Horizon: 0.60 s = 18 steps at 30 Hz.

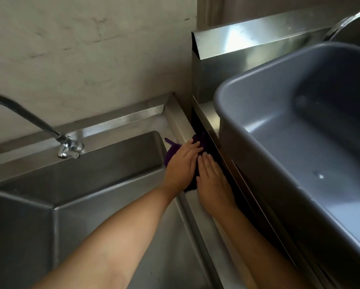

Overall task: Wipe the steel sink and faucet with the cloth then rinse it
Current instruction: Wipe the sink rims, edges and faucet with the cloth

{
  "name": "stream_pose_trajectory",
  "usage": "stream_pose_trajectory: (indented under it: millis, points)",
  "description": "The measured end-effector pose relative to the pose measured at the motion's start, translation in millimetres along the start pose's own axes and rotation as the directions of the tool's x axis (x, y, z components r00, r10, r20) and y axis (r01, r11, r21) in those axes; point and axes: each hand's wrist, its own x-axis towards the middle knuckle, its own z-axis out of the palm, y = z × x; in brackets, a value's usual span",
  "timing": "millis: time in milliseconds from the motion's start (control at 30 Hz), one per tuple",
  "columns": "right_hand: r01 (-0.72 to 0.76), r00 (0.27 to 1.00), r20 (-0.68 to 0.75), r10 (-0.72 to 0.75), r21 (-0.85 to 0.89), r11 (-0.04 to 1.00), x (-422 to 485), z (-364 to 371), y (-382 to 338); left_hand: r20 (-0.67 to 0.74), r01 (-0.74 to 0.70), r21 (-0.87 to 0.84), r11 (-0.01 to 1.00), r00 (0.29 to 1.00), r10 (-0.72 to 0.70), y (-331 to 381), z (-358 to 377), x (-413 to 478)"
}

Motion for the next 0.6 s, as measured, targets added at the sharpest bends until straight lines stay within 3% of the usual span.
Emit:
stream_pose_trajectory:
  millis: [600]
  points:
    - [-0.073,0.997,0.025,0.077,-0.142,0.987,86,9,-18,0.012,-0.028,0.011,1.000,1.000,0.028,-64,-19,73]
